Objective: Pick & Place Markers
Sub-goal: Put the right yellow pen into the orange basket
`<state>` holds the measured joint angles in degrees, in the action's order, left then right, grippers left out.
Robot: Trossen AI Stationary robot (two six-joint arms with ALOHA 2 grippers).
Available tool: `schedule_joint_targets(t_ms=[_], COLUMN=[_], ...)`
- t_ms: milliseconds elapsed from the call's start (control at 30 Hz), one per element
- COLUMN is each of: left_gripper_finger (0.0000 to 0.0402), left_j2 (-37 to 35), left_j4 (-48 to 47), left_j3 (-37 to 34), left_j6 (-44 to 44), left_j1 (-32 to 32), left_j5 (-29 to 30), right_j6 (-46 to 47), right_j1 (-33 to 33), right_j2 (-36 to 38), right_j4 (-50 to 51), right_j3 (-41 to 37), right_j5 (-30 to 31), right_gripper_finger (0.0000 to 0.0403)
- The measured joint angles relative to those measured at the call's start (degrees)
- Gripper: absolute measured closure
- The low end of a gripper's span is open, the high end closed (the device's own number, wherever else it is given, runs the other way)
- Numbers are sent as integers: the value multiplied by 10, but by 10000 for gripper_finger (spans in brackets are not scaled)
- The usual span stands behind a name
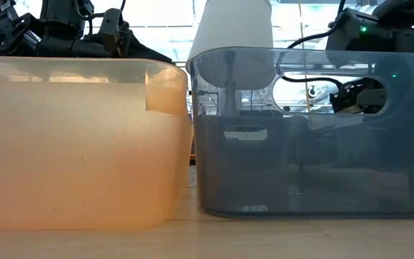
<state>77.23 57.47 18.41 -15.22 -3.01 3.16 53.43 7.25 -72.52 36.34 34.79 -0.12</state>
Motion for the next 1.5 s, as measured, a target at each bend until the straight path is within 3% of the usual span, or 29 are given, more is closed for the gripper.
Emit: schedule_joint_targets(t_ms=[433,800,1100,1500], left_gripper_finger=[215,215,215,215], left_j2=[0,0,0,0], left_j4=[0,0,0,0], left_j3=[0,0,0,0], left_j6=[-1,0,0,-1], left_j1=[0,0,0,0], left_j5=[0,0,14,15], right_j6=[-97,-56,-27,-16], right_j1=[-1,-1,-1,-1], right_j2=[0,21,23,-13], right_j4=[-6,-18,-34,-46], right_j3=[-1,-2,-2,1], right_j5=[31,-1,34,33], right_gripper_finger=[298,298,298,298])
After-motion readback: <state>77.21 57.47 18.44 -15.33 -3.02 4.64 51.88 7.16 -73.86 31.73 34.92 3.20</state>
